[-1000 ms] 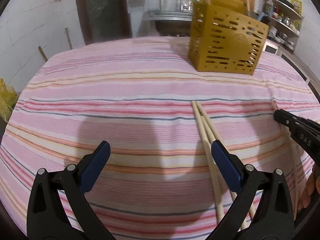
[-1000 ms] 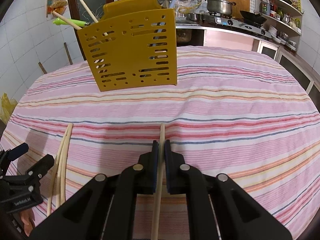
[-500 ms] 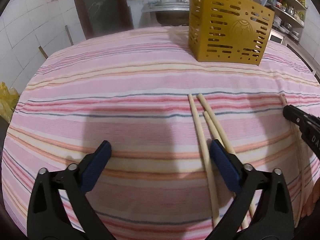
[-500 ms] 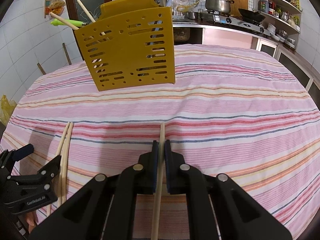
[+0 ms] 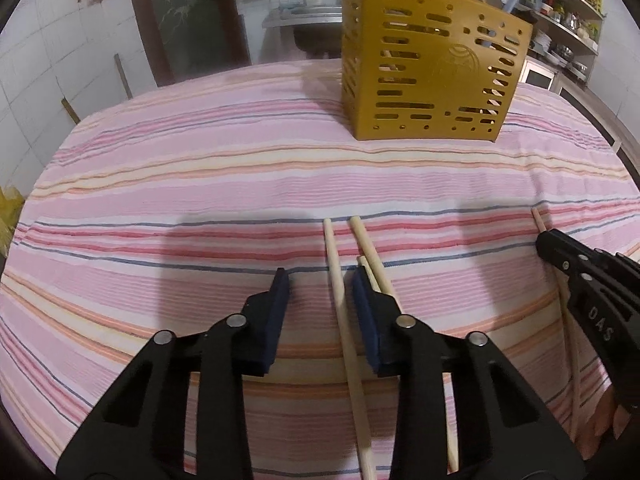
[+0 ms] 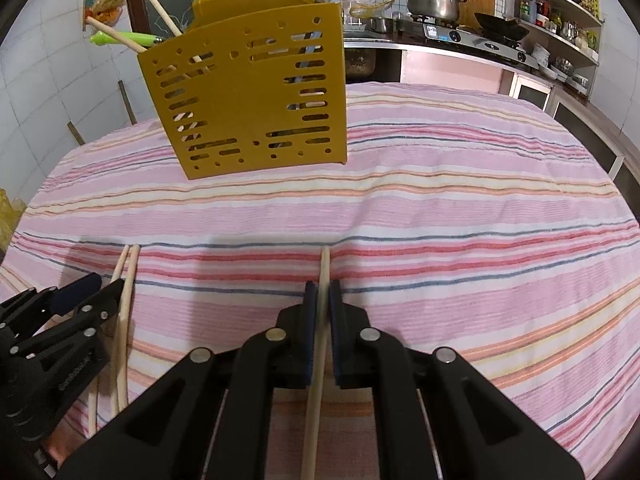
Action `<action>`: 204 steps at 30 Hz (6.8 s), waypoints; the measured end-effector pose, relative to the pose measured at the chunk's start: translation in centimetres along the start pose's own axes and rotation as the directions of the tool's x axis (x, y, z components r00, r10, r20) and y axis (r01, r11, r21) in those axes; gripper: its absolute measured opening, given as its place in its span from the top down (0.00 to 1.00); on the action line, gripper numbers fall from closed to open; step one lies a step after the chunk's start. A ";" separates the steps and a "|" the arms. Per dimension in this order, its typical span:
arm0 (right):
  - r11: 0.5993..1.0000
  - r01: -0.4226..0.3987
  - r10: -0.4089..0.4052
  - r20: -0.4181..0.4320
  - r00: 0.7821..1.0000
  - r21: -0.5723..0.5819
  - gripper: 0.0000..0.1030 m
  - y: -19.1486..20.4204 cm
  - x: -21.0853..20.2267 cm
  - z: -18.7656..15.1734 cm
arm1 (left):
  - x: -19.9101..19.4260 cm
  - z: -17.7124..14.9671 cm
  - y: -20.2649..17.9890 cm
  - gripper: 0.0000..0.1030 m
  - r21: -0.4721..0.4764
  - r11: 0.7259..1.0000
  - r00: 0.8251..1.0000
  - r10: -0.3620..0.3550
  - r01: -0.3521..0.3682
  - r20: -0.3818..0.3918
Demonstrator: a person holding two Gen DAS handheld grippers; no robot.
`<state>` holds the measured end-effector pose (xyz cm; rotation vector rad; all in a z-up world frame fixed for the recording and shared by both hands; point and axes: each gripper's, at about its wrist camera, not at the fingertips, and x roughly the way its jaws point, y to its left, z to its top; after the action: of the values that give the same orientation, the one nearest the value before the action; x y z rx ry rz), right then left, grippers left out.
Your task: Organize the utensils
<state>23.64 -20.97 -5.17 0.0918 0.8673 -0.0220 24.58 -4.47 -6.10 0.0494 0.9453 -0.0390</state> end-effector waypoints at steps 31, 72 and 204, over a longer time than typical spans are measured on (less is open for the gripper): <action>1.000 -0.024 0.021 0.272 0.962 0.009 0.94 0.3 -6.3 0.4 | -5.2 0.5 4.0 0.95 -0.063 0.995 0.974 -0.066 0.082 0.219; 1.000 0.023 -0.023 0.069 0.997 -0.013 0.93 -0.2 -1.3 0.8 | -5.3 0.8 6.0 0.95 -0.110 0.989 0.966 -0.073 0.103 0.248; 1.000 -0.007 0.008 0.642 0.767 -0.004 0.94 0.7 -15.8 0.2 | -17.6 0.8 5.9 0.96 -0.063 0.994 0.788 -0.028 0.084 0.615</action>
<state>13.58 -20.59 7.09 0.0787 0.1708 -0.0425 15.25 1.62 8.74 -0.0716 0.2873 -0.0646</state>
